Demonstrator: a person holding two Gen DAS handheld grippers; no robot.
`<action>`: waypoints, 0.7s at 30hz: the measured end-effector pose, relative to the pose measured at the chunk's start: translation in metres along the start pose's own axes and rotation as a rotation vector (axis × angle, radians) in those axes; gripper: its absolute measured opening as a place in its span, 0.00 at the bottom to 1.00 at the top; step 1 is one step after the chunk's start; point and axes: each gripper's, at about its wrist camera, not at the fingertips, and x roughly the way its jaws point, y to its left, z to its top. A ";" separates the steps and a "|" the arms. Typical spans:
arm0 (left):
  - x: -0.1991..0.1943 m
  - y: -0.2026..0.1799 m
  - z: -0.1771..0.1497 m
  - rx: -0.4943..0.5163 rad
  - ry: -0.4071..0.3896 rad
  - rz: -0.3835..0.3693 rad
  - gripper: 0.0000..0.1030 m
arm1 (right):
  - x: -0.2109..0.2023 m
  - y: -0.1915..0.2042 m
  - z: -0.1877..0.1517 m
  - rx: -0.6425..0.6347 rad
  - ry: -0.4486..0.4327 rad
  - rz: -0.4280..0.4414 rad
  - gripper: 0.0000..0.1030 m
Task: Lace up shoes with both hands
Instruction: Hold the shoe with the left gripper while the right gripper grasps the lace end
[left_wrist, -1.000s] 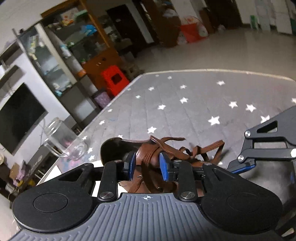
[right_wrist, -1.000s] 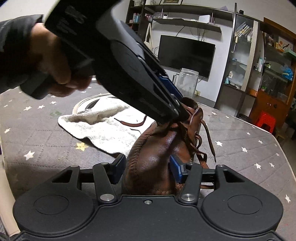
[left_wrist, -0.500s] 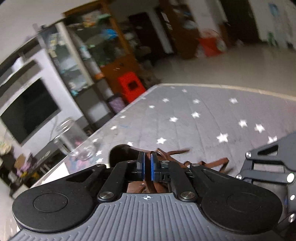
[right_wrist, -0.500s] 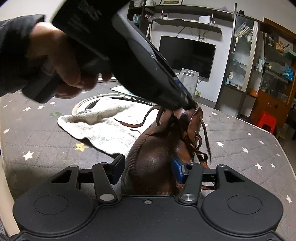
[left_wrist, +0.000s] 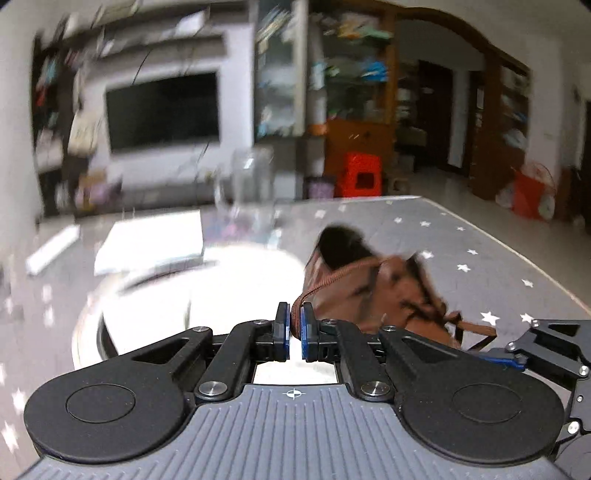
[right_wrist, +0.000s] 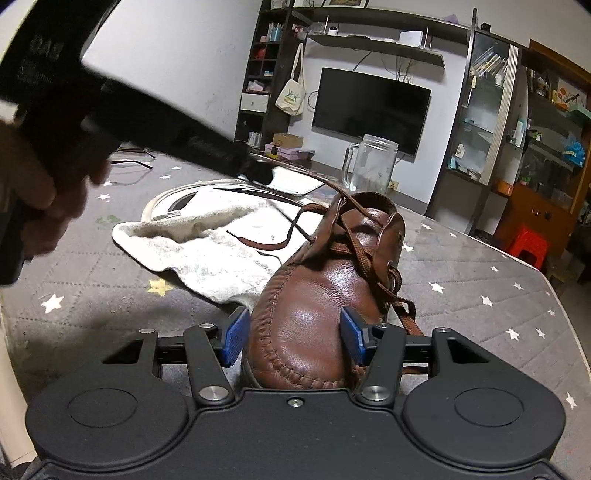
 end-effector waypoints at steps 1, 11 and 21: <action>0.000 0.002 0.000 0.006 0.015 0.017 0.07 | 0.000 0.000 0.000 0.000 0.000 -0.001 0.56; -0.009 -0.004 0.026 0.067 0.033 -0.038 0.37 | -0.007 -0.010 0.012 0.008 -0.025 -0.010 0.56; 0.026 -0.051 0.061 0.105 0.077 -0.129 0.44 | -0.010 -0.023 0.018 -0.022 -0.043 -0.055 0.55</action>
